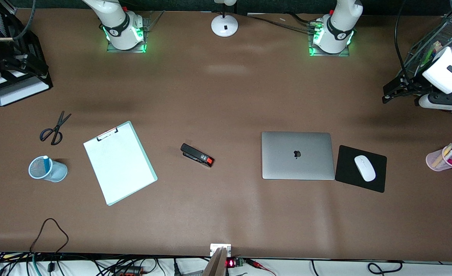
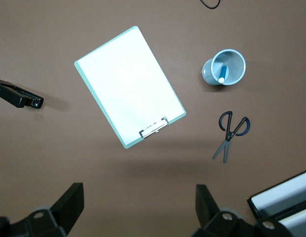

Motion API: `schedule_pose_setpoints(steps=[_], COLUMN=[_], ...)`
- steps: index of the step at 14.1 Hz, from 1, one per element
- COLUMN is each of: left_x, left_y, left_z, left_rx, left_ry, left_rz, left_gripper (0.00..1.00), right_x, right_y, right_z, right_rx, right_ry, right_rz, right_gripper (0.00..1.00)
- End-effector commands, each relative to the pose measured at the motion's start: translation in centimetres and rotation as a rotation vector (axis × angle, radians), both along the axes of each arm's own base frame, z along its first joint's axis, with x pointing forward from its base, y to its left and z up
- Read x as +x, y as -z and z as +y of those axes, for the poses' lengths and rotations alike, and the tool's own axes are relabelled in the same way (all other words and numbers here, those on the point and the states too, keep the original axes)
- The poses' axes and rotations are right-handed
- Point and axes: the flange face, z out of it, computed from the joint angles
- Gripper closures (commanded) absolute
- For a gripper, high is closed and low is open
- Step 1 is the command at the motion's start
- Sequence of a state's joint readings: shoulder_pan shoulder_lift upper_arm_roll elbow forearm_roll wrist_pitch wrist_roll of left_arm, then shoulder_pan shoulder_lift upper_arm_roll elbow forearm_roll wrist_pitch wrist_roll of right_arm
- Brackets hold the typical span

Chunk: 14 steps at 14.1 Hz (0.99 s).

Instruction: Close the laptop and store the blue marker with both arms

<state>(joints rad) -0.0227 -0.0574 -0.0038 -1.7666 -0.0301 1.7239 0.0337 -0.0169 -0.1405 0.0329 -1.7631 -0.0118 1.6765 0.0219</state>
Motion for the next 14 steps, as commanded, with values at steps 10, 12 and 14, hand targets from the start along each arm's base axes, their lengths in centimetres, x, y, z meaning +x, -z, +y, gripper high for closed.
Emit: schedule_pose_setpoints(steps=[10, 12, 14], left_x=[0.6, 0.6, 0.6], left_y=[-0.7, -0.8, -0.8], left_z=[-0.9, -1.0, -1.0], left_rx=[0.019, 0.019, 0.019], left_ry=[0.048, 0.050, 0.051], left_rz=[-0.008, -0.010, -0.010], left_gripper=[0.00, 0.00, 0.00], right_x=[1.5, 1.4, 1.4], right_y=[1.8, 1.7, 1.7], right_z=[0.0, 0.1, 0.0], right_rx=[0.003, 0.003, 0.005], right_ry=[-0.014, -0.015, -0.013], right_rz=[0.023, 0.023, 0.023], right_gripper=[0.00, 0.00, 0.00])
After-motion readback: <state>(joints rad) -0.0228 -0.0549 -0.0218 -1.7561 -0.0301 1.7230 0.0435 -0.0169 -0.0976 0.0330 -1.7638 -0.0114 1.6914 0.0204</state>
